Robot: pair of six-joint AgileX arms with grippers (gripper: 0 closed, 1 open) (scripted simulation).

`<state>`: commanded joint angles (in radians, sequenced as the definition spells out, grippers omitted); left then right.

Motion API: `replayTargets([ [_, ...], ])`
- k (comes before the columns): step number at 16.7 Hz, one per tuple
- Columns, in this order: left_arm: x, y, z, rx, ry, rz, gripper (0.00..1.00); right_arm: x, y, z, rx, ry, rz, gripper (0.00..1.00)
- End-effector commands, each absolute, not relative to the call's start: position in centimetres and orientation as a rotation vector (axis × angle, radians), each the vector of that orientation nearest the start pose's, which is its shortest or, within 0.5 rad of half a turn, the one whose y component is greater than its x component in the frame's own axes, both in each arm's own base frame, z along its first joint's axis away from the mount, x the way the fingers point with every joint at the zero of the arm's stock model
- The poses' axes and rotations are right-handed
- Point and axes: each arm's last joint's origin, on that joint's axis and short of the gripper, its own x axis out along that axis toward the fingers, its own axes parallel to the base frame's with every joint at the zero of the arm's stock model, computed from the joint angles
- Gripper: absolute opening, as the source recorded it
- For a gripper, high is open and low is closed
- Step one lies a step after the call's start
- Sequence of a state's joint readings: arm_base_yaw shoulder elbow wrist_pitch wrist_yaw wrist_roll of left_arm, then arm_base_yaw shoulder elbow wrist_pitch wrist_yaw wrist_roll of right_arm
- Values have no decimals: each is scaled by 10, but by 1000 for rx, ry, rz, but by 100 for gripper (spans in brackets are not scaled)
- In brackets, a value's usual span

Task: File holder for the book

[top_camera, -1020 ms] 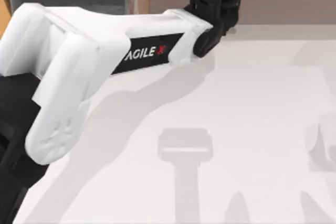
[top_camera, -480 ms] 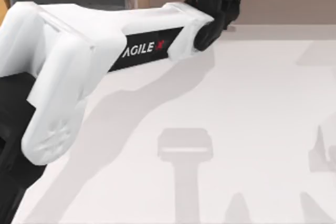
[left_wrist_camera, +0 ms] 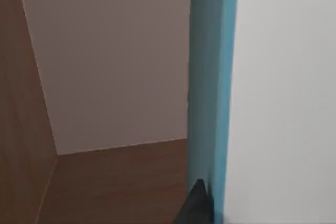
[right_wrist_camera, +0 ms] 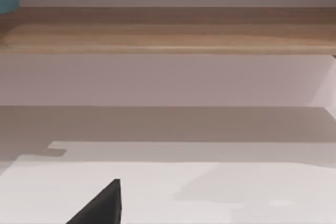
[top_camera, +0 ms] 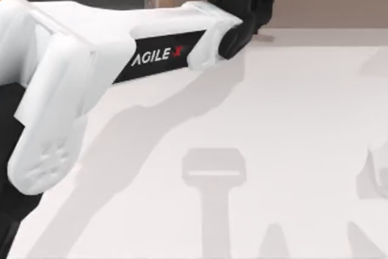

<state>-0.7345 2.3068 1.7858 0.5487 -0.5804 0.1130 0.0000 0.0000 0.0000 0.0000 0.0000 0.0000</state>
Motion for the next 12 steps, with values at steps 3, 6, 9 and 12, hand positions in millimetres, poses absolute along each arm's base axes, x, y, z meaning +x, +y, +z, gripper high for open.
replayTargets([
  [3,389,-360,229,191,-42,-317,0,106,-1,160,0,0,0,100],
  [6,347,-378,236,296,-99,-553,0,106,-1,160,0,0,0,100],
  [9,308,-378,246,417,-187,-742,0,106,-1,160,0,0,0,100],
  [12,282,-354,248,573,-265,-839,0,106,-1,160,0,0,0,100],
])
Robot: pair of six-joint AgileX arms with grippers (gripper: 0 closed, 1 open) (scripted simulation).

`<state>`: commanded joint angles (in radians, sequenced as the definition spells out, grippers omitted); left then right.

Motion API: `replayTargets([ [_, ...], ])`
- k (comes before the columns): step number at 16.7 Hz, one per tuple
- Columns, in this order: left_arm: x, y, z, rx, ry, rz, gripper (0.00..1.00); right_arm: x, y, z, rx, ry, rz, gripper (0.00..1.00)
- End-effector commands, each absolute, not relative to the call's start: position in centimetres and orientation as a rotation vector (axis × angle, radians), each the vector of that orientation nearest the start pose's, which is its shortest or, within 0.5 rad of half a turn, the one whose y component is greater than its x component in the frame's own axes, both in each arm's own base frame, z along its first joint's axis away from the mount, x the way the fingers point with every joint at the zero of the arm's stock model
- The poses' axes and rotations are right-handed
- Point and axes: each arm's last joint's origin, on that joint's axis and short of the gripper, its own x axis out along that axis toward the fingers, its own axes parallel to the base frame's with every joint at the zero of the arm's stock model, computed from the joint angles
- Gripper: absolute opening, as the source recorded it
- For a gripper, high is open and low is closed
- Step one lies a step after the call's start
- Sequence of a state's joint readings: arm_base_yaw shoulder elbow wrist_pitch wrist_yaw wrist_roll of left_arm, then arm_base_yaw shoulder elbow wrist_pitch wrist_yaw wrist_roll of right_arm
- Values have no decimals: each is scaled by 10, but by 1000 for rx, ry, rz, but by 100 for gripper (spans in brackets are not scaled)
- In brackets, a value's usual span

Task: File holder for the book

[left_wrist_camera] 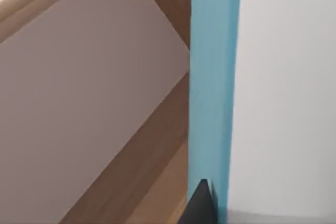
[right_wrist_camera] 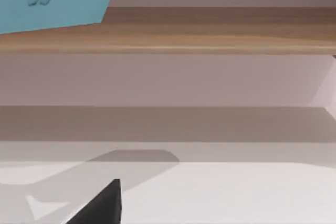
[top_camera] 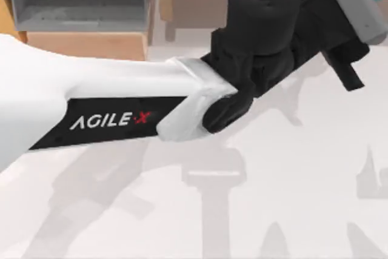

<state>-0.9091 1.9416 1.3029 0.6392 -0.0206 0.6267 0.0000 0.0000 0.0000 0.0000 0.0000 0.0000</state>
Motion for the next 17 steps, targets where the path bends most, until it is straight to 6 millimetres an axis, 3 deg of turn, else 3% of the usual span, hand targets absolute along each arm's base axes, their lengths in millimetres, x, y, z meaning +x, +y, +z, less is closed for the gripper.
replayTargets([
  [4,266,-290,215,855,-256,-842,0,106,-1,160,0,0,0,100],
  [7,268,-231,192,1082,-194,-739,0,106,-1,160,0,0,0,100],
  [11,295,-141,172,1360,-15,-469,0,106,-1,160,0,0,0,100],
  [13,312,-107,165,1462,72,-343,0,106,-1,160,0,0,0,100],
  [15,329,-84,157,1529,144,-268,0,106,-1,160,0,0,0,100],
  [17,341,-74,154,1558,179,-245,0,106,-1,160,0,0,0,100],
])
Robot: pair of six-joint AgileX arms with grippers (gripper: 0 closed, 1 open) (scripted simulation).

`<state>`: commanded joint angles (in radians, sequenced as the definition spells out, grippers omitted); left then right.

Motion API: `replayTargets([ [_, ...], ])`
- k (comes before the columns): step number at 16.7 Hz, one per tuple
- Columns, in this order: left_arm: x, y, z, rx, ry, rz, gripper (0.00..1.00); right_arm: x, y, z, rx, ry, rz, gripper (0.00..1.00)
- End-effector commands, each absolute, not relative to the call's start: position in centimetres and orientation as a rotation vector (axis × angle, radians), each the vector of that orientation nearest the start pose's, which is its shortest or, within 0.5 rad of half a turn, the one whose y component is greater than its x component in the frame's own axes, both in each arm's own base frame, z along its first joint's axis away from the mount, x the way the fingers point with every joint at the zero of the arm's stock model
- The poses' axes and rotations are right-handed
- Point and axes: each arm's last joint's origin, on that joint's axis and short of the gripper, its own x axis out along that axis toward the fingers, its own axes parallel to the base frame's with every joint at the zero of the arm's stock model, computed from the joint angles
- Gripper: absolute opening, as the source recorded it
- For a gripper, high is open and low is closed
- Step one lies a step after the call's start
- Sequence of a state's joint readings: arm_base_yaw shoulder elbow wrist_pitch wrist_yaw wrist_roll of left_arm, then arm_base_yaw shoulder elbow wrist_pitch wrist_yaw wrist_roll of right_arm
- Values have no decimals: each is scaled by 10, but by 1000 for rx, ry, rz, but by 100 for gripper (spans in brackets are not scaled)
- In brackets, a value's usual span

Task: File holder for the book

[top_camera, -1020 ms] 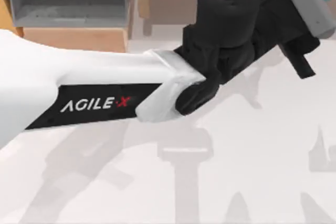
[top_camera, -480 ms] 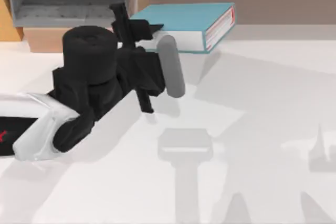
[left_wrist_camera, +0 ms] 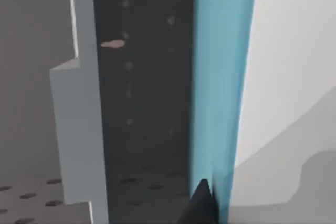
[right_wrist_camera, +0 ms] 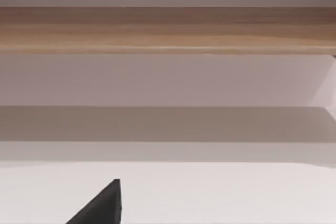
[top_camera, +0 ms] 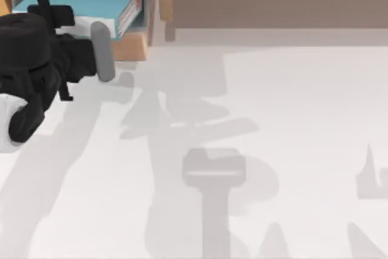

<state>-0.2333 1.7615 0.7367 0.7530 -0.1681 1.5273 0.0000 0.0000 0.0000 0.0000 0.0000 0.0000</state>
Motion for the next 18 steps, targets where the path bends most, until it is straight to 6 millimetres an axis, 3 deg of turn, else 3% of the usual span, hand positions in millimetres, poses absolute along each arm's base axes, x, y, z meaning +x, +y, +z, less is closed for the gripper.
replayTargets([
  [6,342,-73,153,1561,181,-245,0,106,-1,160,0,0,0,100],
  [13,370,-73,150,1561,181,-239,0,106,-1,160,0,0,0,100],
  [18,372,-73,148,1561,184,-243,0,106,-1,160,0,0,0,100],
])
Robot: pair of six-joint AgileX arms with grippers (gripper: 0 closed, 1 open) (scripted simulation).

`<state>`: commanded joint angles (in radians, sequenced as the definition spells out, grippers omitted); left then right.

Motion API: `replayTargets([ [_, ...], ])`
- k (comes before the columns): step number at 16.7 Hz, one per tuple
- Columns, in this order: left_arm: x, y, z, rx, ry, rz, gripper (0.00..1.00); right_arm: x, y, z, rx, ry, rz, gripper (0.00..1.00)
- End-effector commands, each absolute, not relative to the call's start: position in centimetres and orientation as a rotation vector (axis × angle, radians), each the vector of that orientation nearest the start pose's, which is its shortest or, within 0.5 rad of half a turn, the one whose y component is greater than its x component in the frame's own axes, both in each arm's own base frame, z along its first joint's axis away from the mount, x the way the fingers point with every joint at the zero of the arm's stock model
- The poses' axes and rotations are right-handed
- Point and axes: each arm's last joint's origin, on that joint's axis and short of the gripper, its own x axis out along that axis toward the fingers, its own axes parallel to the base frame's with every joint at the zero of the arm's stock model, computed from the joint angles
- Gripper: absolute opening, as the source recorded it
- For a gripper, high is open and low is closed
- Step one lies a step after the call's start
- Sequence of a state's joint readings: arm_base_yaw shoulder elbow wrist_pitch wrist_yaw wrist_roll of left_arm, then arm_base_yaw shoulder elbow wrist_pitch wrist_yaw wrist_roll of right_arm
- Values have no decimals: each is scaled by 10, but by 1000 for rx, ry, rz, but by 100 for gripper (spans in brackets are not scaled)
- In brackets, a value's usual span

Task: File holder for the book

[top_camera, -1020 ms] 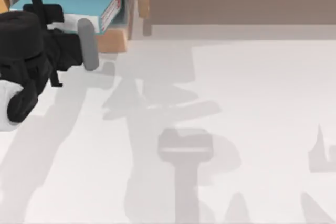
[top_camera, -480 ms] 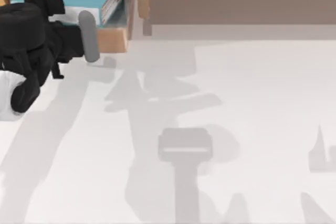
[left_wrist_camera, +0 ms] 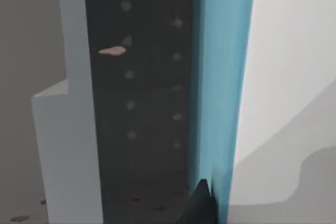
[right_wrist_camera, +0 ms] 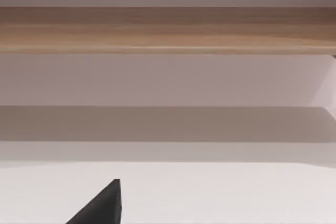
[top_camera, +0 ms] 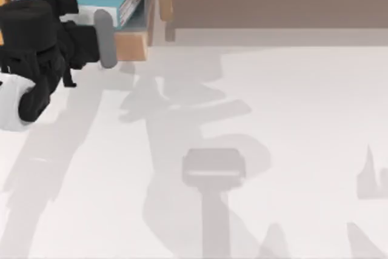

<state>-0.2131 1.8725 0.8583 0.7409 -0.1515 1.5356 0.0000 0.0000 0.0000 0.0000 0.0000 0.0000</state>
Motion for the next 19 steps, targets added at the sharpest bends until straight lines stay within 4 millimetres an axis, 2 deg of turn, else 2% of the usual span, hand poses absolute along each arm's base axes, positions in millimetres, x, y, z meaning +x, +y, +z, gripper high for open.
replayTargets([
  [13,372,-73,148,1561,184,-243,98,106,-1,160,0,0,0,100],
  [19,372,-73,148,1561,184,-243,100,106,-1,160,0,0,0,100],
])
